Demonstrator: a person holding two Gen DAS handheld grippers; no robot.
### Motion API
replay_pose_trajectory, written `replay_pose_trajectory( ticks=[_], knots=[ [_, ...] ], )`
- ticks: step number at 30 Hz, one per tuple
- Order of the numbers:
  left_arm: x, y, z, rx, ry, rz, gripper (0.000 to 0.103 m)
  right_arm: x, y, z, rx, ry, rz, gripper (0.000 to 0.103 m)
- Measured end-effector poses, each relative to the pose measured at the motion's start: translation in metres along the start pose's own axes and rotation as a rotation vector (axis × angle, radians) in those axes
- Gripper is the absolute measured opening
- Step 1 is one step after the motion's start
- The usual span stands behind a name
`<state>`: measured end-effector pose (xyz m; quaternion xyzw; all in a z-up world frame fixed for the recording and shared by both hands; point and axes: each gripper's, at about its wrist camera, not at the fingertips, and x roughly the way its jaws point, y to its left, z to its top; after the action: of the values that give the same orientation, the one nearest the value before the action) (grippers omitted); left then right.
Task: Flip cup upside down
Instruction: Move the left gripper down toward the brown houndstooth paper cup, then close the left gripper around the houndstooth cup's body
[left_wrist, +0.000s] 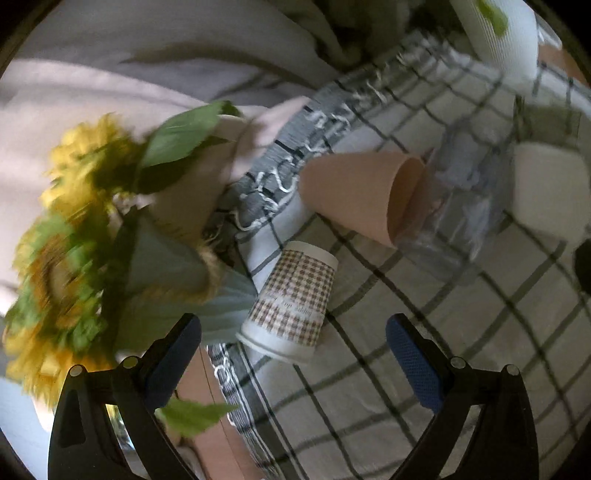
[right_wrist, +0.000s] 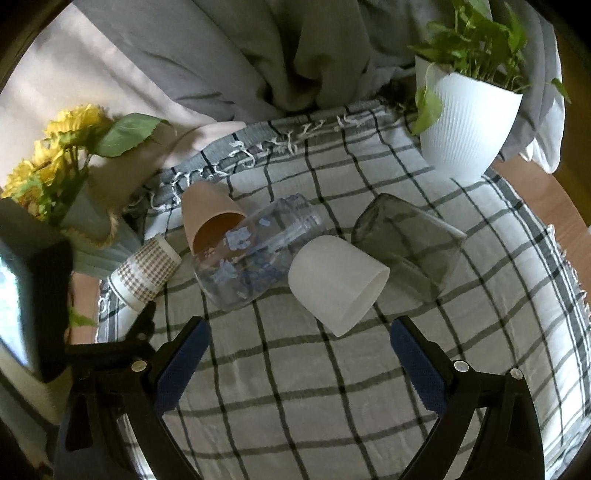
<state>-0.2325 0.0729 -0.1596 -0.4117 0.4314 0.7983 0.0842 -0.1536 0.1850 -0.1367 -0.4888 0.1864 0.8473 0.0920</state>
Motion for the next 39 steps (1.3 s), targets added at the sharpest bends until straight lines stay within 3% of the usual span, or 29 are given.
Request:
replay_pose_trajectory(
  ticks=[12,27,30,31,32,39],
  knots=[
    [0.058,-0.022,0.010,0.252,0.087,0.119,0.097,0.014,-0.003,0.009,0.074,0.030,0.000,0.099],
    [0.097,-0.013,0.019,0.231,0.176,-0.001,0.089,0.017,0.001,0.018,0.148,0.021,0.009,0.099],
    [0.099,-0.009,0.021,0.203,0.203,-0.068,0.069,0.018,0.005,0.020,0.156,0.025,0.016,0.099],
    [0.099,-0.008,0.021,0.201,0.207,-0.056,0.060,0.018,0.005,0.020,0.156,0.025,0.016,0.099],
    [0.101,-0.007,0.021,0.209,0.208,-0.023,0.060,0.018,0.005,0.021,0.162,0.024,0.020,0.099],
    [0.090,-0.006,0.018,0.198,0.171,0.003,0.060,0.014,0.005,0.021,0.150,-0.002,0.003,0.099]
  ],
)
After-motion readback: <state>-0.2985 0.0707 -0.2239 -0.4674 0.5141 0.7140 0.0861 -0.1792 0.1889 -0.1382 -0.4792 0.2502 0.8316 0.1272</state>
